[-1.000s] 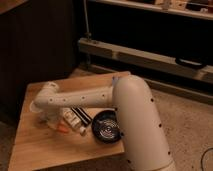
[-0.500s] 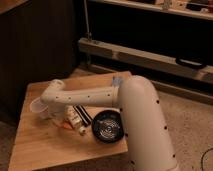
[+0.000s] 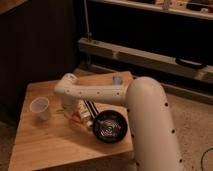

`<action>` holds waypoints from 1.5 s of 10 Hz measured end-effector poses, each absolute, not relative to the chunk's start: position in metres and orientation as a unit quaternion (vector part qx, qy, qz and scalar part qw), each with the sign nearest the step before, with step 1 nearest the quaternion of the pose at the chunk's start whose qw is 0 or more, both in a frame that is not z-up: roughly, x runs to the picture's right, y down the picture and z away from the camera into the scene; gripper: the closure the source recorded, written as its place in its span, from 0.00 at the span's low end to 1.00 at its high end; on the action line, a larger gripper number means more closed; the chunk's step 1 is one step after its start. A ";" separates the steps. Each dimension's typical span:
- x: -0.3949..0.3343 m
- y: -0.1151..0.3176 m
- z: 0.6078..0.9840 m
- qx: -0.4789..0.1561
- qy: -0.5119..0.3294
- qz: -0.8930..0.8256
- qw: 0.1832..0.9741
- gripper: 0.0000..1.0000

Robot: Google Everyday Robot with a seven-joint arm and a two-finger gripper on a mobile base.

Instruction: Drag the pepper across the table

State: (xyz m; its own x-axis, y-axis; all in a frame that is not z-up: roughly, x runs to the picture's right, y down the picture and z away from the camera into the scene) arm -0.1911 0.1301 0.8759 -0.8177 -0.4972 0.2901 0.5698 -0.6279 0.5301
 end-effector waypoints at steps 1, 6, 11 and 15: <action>-0.183 0.124 0.880 -0.063 -0.311 -0.899 0.303 0.69; -0.137 0.095 0.903 -0.091 -0.296 -0.890 0.336 0.69; -0.069 0.080 0.918 -0.118 -0.292 -0.867 0.385 0.69; -0.055 0.080 0.922 -0.126 -0.294 -0.861 0.396 0.69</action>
State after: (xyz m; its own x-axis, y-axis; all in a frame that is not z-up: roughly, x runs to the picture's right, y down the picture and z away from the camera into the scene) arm -0.0552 0.0797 0.9221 -0.6550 -0.6071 0.4500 0.7555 -0.5144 0.4057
